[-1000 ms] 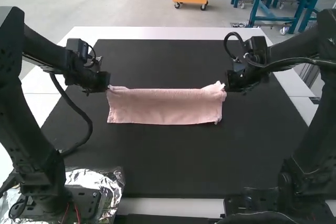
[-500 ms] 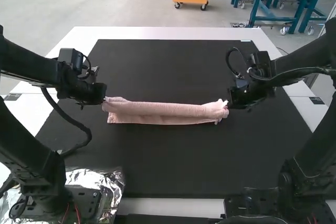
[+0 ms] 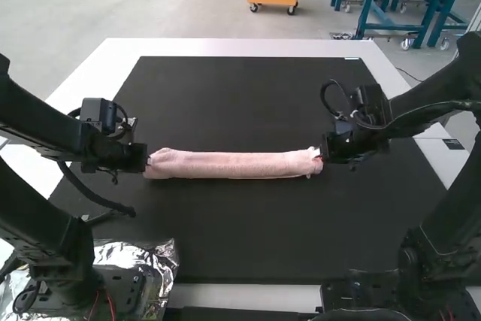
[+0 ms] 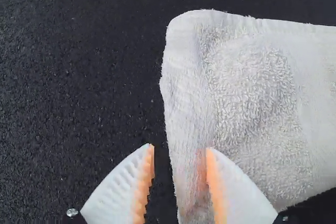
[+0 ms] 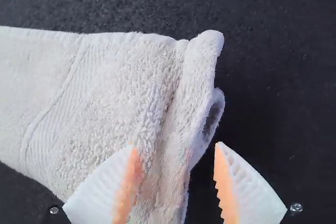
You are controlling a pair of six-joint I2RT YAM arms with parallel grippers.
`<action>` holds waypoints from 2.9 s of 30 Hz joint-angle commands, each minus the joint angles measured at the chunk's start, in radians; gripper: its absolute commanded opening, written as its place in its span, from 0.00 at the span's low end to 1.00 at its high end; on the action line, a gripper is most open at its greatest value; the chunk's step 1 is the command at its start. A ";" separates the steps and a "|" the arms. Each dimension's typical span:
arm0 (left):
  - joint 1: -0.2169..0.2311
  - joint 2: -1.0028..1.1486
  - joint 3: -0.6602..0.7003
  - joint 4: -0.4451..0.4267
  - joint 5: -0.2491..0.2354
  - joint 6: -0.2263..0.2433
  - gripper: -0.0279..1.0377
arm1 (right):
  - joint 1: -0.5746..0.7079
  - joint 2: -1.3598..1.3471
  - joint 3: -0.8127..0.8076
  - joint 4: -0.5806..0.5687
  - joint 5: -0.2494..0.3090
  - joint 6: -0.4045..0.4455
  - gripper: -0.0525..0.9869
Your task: Fold the towel.
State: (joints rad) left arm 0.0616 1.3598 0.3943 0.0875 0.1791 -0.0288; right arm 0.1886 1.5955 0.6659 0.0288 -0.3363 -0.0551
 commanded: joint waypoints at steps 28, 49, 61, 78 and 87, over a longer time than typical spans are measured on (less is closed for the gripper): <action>0.027 -0.077 0.161 -0.038 -0.023 -0.074 0.94 | 0.072 0.103 0.052 0.002 0.014 0.041 0.91; 0.027 -0.077 0.173 -0.031 -0.007 -0.080 0.94 | 0.023 -0.023 0.100 -0.056 -0.083 0.043 0.03; 0.027 -0.076 0.198 -0.003 -0.043 -0.040 0.94 | 0.209 -0.020 0.173 -0.072 -0.115 0.158 0.03; 0.129 -0.076 0.181 0.069 -0.055 -0.023 0.94 | 0.525 0.241 0.409 -0.013 -0.070 0.196 0.03; 0.164 -0.076 0.150 0.089 -0.050 -0.013 0.94 | 0.588 0.389 0.560 -0.012 -0.067 0.195 0.03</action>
State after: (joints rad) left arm 0.2123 1.2995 0.5526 0.1646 0.1272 -0.0570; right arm 0.7525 1.9636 1.1709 0.0101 -0.4076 0.1352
